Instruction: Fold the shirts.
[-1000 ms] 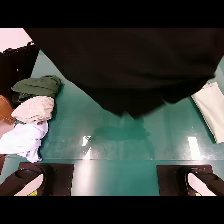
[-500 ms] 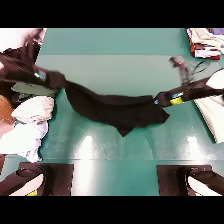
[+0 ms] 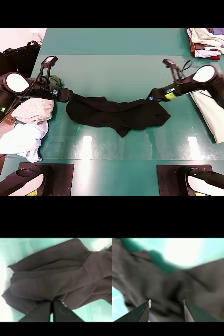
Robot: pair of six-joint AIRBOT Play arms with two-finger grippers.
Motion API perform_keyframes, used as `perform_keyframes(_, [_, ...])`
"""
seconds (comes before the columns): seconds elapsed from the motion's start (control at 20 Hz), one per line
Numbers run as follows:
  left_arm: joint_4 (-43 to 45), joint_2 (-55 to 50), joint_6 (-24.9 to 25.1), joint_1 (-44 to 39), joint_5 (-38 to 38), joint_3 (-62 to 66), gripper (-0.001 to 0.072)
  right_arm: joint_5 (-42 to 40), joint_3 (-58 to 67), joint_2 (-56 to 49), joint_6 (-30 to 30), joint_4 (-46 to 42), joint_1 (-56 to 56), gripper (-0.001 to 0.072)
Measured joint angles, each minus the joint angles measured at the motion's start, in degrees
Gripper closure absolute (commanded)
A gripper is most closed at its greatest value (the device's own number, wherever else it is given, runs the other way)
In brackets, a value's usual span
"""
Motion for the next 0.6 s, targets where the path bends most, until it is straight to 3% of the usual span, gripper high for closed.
perform_keyframes(0.25, [0.0,0.0,0.1,0.0,0.5,-0.5,0.0682,2.8,-3.3,2.8,-0.3,-3.9,-8.3,0.0267])
perform_keyframes(0.6, [-0.1,0.0,0.0,0.0,0.7,-0.5,0.0682,2.6,-8.5,-3.9,-0.6,-3.2,-11.6,0.0267])
